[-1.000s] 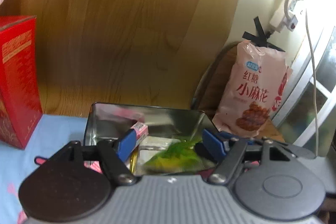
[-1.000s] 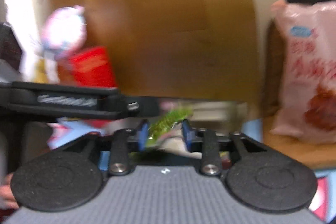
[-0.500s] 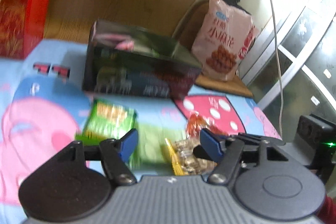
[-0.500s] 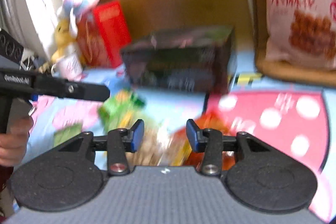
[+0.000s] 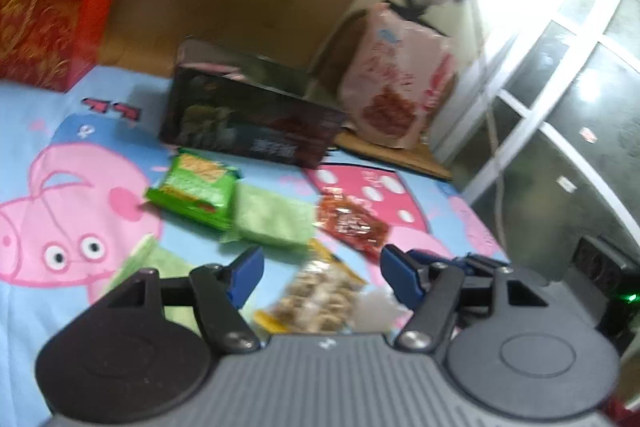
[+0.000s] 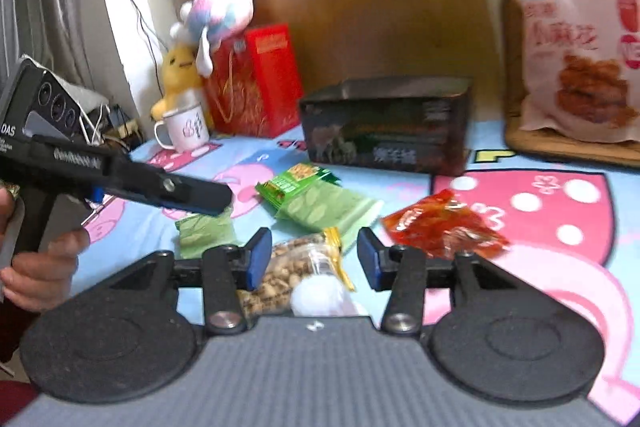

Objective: Organize snacks
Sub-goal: 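Move to and grasp the white jelly cup with the left gripper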

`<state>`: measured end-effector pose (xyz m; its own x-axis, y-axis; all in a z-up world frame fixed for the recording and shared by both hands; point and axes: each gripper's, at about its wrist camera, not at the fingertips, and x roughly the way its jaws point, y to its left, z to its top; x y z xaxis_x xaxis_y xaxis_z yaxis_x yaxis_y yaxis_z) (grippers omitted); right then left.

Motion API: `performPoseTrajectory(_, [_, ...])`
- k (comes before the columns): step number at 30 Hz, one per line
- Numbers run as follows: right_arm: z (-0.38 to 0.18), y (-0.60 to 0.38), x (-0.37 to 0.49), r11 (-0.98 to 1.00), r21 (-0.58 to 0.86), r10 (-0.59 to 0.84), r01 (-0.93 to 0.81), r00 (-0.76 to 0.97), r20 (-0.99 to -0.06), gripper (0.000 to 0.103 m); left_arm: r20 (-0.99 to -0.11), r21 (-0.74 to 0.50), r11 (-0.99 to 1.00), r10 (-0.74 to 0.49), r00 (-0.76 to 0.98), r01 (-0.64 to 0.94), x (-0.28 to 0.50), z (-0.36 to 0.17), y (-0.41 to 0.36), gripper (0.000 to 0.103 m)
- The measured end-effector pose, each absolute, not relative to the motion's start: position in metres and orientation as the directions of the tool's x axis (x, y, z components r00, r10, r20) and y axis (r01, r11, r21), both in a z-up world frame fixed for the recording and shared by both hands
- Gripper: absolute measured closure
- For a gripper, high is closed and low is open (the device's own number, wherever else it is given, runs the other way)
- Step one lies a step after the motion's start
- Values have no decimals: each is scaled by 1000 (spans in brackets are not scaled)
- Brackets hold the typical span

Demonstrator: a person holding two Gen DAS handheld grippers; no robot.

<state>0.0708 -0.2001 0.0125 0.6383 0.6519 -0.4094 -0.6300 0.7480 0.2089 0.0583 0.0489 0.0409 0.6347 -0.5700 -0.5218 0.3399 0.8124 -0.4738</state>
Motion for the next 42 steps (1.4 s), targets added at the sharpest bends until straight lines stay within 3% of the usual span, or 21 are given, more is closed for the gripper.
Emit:
performPoseTrajectory(4, [4,-196,62,770,151,615,-620,657,-436,51,-525,-476,797,-596,607,371,50,38,31,38])
performPoseTrajectory(6, [-1,-193,66,783,158,597,-602,656,-461,67,-544,-473,802,-591,596,364,50,33,25,38])
performPoseTrajectory(7, [-1,-201,62,786,164,597,-597,660,-457,68,-551,-475,804,-589,590,358,50,31,24,38])
performPoseTrajectory(11, [-4,-228,60,810,265,584,-523,683,-439,69,-561,-497,792,-604,565,354,49,25,21,38])
performPoseTrajectory(15, [-18,-278,58,760,492,625,-425,684,-376,69,-571,-499,779,-625,532,380,51,23,7,37])
performPoseTrajectory(18, [-26,-304,46,775,529,582,-347,717,-383,68,-579,-496,762,-647,495,416,54,22,-11,37])
performPoseTrajectory(25, [-28,-304,27,837,419,525,-351,729,-438,66,-603,-460,732,-673,428,502,62,25,-61,38])
performPoseTrajectory(30, [-23,-280,22,888,188,457,-419,765,-454,52,-630,-336,766,-615,475,548,59,28,-94,37])
performPoseTrajectory(31, [-25,-277,25,891,156,448,-427,764,-464,52,-641,-307,776,-597,482,552,59,25,-100,41])
performPoseTrajectory(33, [-29,-268,27,886,98,441,-454,756,-483,52,-671,-290,775,-583,458,562,64,14,-109,63])
performPoseTrajectory(37, [-32,-250,36,894,11,394,-449,773,-497,63,-671,-336,763,-605,428,552,67,4,-104,73])
performPoseTrajectory(39, [-30,-247,38,893,5,392,-449,775,-495,67,-656,-334,770,-604,452,544,61,12,-95,75])
performPoseTrajectory(40, [-29,-247,39,896,5,390,-444,781,-487,75,-644,-333,767,-610,462,549,57,16,-89,77])
performPoseTrajectory(42, [-24,-243,39,891,27,413,-454,781,-469,78,-623,-321,772,-608,492,549,49,25,-79,76])
